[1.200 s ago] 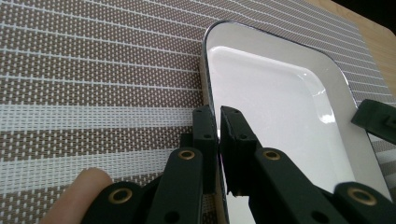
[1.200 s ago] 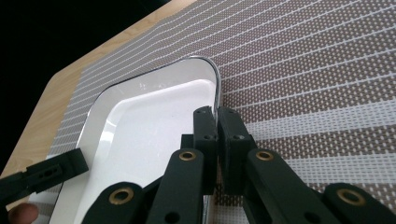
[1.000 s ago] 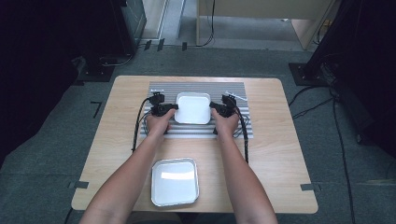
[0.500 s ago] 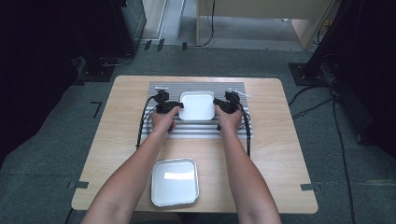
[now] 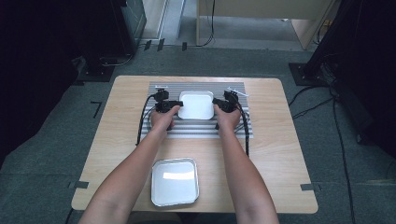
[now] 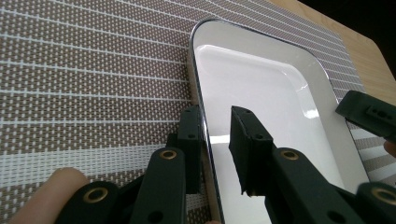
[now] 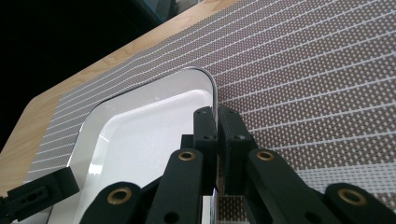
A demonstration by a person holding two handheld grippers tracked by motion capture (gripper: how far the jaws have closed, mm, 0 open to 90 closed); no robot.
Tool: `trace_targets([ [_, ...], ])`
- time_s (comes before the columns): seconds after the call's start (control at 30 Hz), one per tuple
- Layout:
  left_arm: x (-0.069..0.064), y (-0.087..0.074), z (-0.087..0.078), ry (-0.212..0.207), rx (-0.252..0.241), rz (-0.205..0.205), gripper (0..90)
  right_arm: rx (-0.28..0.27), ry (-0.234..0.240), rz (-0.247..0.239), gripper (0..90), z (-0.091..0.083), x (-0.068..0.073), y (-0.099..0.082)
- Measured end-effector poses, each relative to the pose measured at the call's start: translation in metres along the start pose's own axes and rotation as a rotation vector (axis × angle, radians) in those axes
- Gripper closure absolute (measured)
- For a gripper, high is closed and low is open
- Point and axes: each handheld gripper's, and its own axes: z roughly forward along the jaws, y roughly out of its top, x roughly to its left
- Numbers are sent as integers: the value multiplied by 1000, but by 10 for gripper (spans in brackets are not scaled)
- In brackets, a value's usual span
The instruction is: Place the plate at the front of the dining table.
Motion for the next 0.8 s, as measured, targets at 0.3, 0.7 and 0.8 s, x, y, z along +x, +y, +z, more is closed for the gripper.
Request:
trace_targets([
  [0.3, -3, -1, 2, 5, -4, 37, 690, -6, 4, 16, 890, 2, -3, 2],
  [0.7, -12, 0, -5, 32, -12, 98, 565, -13, 0, -14, 888, 0, -4, 3],
  [0.8, -12, 0, -7, 24, -7, 95, 565, -18, 5, -20, 881, -1, -5, 4],
])
